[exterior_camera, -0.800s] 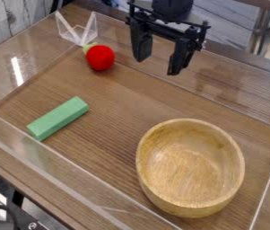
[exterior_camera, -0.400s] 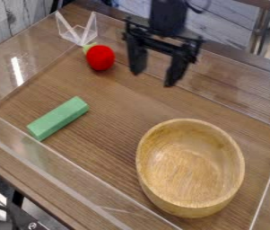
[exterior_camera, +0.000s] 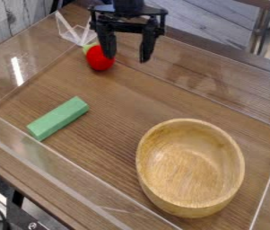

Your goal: Move the red fruit to the right

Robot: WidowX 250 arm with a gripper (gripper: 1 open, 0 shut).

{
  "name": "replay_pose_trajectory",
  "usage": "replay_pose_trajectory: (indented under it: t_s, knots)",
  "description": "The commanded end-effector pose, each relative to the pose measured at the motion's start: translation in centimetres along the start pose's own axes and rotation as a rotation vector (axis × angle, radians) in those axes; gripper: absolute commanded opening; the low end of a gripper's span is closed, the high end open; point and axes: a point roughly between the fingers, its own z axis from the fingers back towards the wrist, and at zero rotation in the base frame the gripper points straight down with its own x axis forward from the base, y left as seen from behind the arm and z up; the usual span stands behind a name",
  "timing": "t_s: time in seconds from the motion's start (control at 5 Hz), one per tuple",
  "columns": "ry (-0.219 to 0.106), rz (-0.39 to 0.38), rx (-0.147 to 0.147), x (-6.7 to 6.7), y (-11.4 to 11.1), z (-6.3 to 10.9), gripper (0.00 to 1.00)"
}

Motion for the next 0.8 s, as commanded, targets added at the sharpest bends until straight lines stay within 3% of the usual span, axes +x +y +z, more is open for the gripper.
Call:
replay_pose_trajectory:
  t_s: [0.0, 0.4, 0.6]
  knots:
    - [-0.078, 0.117, -0.027, 2.5, 1.0, 1.4, 1.0]
    - [-0.105, 0.308, -0.043, 6.1, 2.8, -1.0, 1.0]
    - [-0.116, 0.424, -0.046, 6.9, 3.5, -1.8, 1.0]
